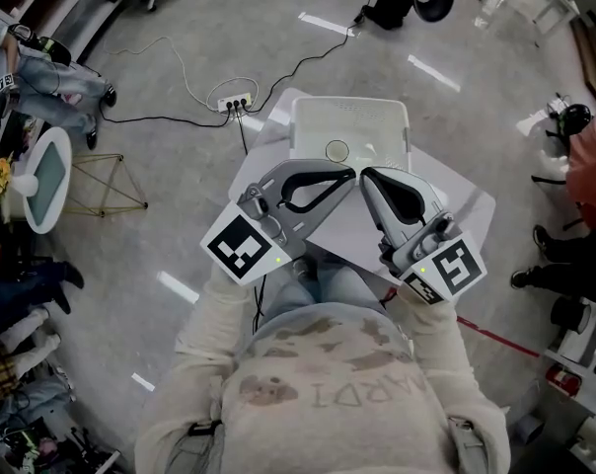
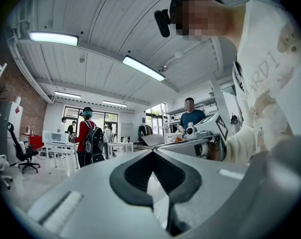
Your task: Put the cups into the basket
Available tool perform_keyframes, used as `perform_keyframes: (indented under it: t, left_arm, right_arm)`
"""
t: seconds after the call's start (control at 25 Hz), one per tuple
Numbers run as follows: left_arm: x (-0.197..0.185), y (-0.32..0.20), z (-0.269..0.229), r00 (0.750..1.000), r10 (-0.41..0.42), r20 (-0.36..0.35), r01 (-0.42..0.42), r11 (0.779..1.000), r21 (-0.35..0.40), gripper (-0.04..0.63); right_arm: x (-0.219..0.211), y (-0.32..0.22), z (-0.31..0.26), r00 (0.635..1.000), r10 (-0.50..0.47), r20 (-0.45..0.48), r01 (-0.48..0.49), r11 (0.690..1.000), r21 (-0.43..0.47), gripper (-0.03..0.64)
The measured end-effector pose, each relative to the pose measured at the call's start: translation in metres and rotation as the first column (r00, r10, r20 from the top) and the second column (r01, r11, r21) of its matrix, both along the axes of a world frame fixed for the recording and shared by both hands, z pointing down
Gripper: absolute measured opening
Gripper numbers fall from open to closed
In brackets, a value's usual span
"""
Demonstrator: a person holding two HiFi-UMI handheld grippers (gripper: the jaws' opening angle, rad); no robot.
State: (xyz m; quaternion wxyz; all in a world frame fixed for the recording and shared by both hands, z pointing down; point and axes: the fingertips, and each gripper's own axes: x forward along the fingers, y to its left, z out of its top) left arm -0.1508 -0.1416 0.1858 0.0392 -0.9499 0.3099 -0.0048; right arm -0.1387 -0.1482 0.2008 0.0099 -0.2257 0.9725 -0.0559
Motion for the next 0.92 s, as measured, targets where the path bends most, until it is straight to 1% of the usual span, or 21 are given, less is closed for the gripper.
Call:
perform_keyframes:
  t: [0.32,0.92]
  left_arm:
    - [0.001,0.009,-0.005,1.0,-0.008,0.017,0.008,1.0,0.024,0.0]
    - [0.005,0.015,-0.007,1.0,-0.024,0.018,0.024,1.0,0.02,0.0]
  right_arm:
    - [-0.001,0.011,-0.004,1.0,-0.017,0.01,0.017,1.0,0.01,0.023]
    - [0.001,0.017,-0.006,0.999,-0.032,0.013,0.032,0.999,0.018,0.023]
